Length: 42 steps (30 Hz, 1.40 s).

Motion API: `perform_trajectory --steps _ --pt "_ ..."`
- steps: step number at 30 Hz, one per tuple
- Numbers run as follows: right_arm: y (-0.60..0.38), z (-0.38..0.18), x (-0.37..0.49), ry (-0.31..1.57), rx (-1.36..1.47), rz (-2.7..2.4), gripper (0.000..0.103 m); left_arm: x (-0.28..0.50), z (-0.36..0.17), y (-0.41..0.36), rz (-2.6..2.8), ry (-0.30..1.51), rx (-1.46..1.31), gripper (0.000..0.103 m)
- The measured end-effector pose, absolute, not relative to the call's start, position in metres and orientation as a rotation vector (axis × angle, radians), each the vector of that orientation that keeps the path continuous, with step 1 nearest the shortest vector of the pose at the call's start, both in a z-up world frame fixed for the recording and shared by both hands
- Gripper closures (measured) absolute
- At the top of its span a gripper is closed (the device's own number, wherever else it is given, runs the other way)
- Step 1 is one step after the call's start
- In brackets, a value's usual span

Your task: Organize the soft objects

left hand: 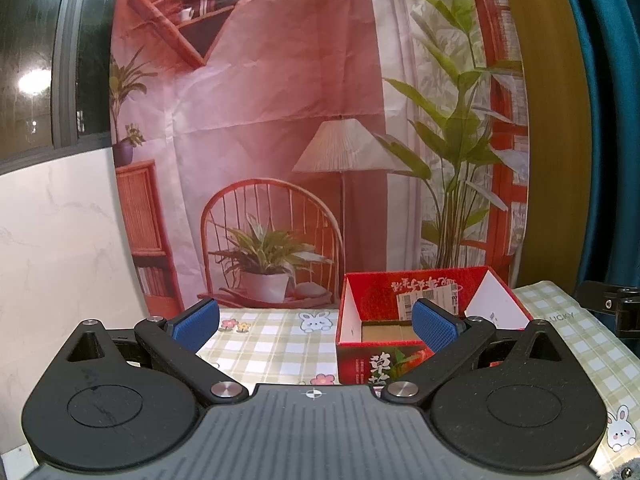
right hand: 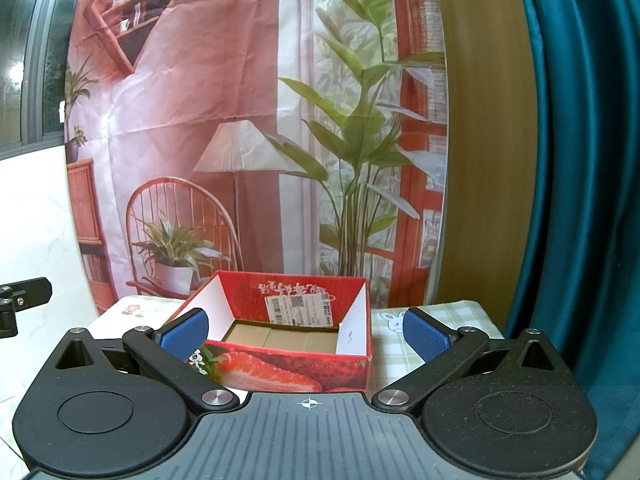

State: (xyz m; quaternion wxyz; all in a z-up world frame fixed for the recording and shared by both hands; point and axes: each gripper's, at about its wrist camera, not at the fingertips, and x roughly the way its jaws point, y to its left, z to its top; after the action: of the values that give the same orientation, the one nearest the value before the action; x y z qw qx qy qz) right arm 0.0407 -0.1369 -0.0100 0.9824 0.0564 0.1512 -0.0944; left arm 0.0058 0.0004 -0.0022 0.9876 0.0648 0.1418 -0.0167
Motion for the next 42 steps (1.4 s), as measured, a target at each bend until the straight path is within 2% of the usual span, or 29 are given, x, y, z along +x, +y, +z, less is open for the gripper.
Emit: perform_trajectory --steps 8,15,23,30,39,42 --pt "-0.140 -0.028 0.039 0.262 0.139 -0.154 0.000 0.021 -0.021 0.008 -0.076 0.375 0.045 0.000" --pt "-0.159 -0.064 0.046 0.251 0.213 -0.140 0.000 0.034 -0.050 -0.002 -0.082 0.433 0.106 0.000" --pt "-0.162 -0.115 0.078 0.427 0.213 -0.122 0.000 0.062 -0.092 -0.014 -0.139 0.390 0.089 0.000" --pt "-0.161 -0.148 0.109 0.557 0.161 -0.160 0.000 0.100 -0.121 -0.012 -0.179 0.551 0.040 0.000" --pt "-0.165 -0.174 0.130 0.617 0.136 -0.138 0.000 0.125 -0.147 -0.012 -0.217 0.639 -0.019 0.001" --pt "-0.168 -0.182 0.133 0.642 0.164 -0.114 0.000 0.130 -0.157 -0.016 -0.257 0.668 -0.038 0.005"
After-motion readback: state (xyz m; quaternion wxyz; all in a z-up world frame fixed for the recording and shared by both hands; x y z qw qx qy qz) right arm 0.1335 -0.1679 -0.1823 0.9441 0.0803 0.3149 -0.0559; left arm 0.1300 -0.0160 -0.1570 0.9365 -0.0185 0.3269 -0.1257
